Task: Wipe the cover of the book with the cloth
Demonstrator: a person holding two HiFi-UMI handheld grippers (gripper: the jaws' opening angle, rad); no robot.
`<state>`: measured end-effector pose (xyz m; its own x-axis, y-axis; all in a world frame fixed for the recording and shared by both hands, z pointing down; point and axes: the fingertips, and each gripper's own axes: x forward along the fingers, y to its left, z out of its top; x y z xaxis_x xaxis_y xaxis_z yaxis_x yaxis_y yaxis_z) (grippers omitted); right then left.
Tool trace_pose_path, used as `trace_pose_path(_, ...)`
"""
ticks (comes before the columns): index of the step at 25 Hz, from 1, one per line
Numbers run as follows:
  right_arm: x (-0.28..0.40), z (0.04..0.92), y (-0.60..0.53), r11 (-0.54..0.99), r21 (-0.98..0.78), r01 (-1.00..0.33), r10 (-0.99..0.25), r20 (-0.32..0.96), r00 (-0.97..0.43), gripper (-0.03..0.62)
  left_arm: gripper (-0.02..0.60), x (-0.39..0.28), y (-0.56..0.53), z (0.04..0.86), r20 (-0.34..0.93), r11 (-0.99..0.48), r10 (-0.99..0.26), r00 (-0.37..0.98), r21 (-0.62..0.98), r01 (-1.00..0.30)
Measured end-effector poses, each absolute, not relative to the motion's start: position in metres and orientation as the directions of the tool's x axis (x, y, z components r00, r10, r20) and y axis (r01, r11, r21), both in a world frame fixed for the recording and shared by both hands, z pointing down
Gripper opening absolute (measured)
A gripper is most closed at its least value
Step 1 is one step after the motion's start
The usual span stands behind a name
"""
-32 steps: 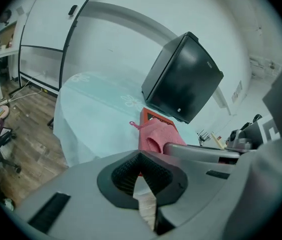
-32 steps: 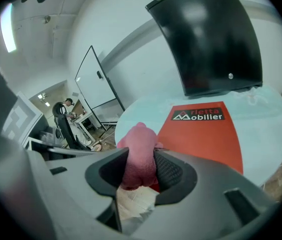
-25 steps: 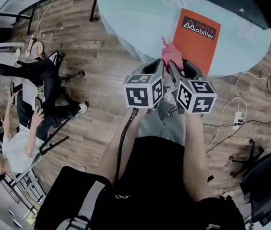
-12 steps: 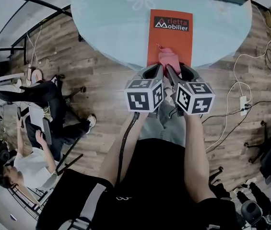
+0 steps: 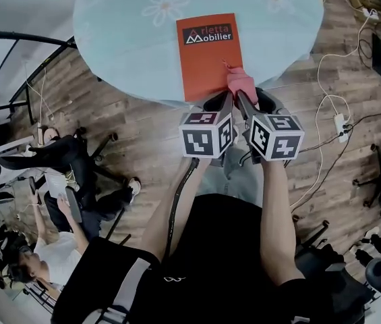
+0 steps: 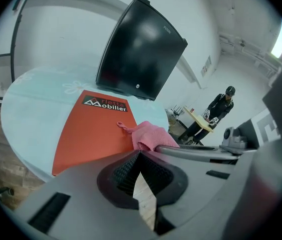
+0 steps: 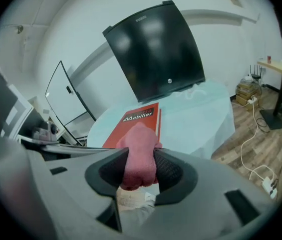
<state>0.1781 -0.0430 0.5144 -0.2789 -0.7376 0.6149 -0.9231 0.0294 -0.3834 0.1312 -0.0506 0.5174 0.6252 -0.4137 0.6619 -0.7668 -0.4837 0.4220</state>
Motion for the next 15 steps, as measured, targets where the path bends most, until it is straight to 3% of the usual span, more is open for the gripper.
trace_pose_path(6, 0.202, 0.472, -0.064, 0.034, -0.363, -0.931, -0.796, 0.554, -0.245, 0.155, 0.012, 0.138, -0.07, 0.482, 0.628, -0.514, -0.46, 0.628, 0.388, -0.765)
trace_pose_path(15, 0.182, 0.367, -0.106, 0.22, -0.345, -0.912, -0.896, 0.299, -0.329, 0.155, 0.014, 0.103, -0.12, 0.399, 0.498, -0.485, -0.647, 0.577, 0.314, -0.816)
